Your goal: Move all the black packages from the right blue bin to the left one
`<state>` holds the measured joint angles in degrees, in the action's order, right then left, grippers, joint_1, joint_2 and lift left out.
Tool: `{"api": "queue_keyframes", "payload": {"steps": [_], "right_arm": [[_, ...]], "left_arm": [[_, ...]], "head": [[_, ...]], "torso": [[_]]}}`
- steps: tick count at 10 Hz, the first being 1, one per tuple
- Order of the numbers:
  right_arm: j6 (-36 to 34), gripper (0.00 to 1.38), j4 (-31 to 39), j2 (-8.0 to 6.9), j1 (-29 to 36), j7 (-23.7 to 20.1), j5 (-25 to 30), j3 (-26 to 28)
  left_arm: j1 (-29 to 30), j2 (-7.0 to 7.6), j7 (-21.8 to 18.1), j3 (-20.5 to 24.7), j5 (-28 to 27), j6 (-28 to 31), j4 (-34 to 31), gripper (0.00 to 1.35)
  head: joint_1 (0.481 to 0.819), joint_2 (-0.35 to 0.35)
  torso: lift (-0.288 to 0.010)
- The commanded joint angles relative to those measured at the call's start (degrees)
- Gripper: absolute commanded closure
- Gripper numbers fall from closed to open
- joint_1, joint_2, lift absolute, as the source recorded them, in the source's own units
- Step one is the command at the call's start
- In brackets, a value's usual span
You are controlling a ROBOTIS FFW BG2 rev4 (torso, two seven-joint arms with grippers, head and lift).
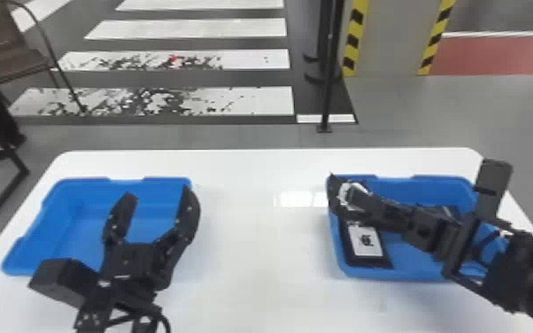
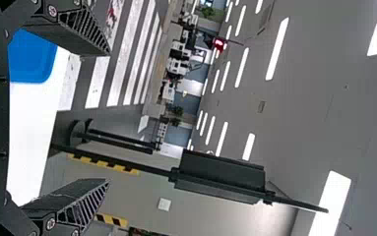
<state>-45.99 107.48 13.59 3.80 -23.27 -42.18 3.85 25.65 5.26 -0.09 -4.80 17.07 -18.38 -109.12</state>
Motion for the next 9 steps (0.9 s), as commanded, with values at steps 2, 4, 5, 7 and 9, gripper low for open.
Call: {"api": "queue_keyframes", "payload": {"steps": [2,4,5,7,9], "right_arm": [[2.3,1.14,-3.5,1.0,-3.5,-1.6,-9.6,-9.7],[3.2,1.14,-3.5,1.18,-4.1,-2.0,-11.2,-12.4],[3.9,1.14,-3.5,1.18,-4.4,-2.1,-11.9,-13.0],[4.5,1.14,-3.6,1.18,-4.9,-2.2,-12.6,-14.4],[5.4,1.14,-3.6,1.27,-5.2,-2.4,-13.8,-15.4]], "left_arm": [[-1.6,2.21,0.0,-8.6,4.6,-1.9,-0.4,0.13],[-2.6,4.23,-0.1,-13.7,8.6,-1.6,-1.5,0.13],[-3.2,4.58,-0.1,-15.3,9.2,-0.7,-1.6,0.13],[-3.7,5.2,-0.6,-16.9,10.5,0.7,-1.6,0.13],[-4.0,5.37,-1.1,-17.5,10.9,2.2,-1.6,0.13]], "head": [[0.695,0.109],[0.695,0.123],[0.695,0.12],[0.695,0.1],[0.695,0.092]], "torso": [[-0.154],[-0.154],[-0.154],[-0.154],[-0.154]]}}
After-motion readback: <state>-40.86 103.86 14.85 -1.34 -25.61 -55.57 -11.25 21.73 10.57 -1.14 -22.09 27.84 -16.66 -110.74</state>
